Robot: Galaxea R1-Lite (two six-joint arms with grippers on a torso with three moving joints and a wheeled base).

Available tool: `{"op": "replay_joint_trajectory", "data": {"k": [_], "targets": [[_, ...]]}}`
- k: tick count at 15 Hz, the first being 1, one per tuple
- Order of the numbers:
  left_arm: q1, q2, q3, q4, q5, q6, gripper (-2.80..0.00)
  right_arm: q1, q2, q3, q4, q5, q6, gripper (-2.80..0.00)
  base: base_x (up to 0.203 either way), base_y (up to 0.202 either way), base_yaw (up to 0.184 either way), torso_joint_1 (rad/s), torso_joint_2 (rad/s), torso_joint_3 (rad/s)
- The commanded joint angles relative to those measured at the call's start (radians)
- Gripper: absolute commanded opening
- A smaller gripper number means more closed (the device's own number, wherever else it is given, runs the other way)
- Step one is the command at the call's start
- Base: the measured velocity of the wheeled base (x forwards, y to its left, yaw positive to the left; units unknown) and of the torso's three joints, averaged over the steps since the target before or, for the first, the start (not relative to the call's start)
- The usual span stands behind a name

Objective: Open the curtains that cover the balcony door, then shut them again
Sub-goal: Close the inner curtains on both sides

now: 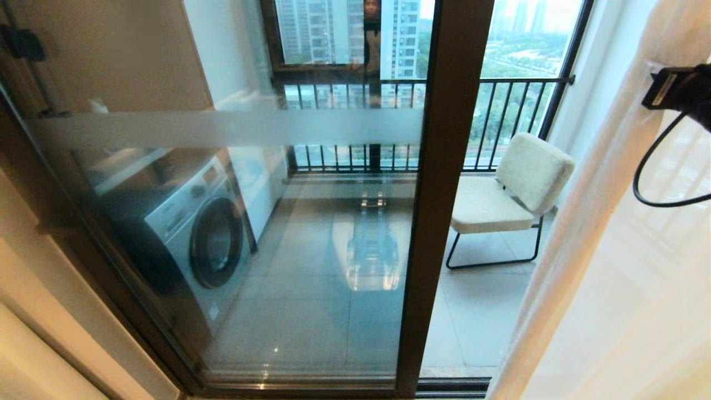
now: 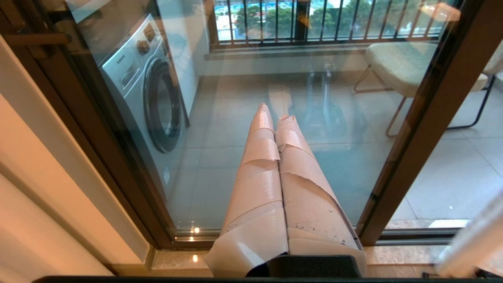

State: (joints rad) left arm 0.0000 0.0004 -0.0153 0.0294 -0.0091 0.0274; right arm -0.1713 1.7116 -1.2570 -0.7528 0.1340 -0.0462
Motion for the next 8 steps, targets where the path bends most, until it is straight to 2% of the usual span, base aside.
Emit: {"op": "replay_joint_trajectory", "data": {"k": [1, 8], "targets": [[0.000, 0.000, 0.000, 0.000, 0.000, 0.000, -2.80, -0.003, -0.004, 0.001, -0.007, 0.001, 0.002, -2.80, 0.000, 0.000, 0.000, 0.000, 0.00, 0.000], [0.000, 0.000, 0.000, 0.001, 0.000, 0.000, -2.80, -0.002, -0.004, -0.002, -0.011, 0.001, 0.002, -2.80, 0.000, 0.000, 0.000, 0.000, 0.00, 0.000]]}}
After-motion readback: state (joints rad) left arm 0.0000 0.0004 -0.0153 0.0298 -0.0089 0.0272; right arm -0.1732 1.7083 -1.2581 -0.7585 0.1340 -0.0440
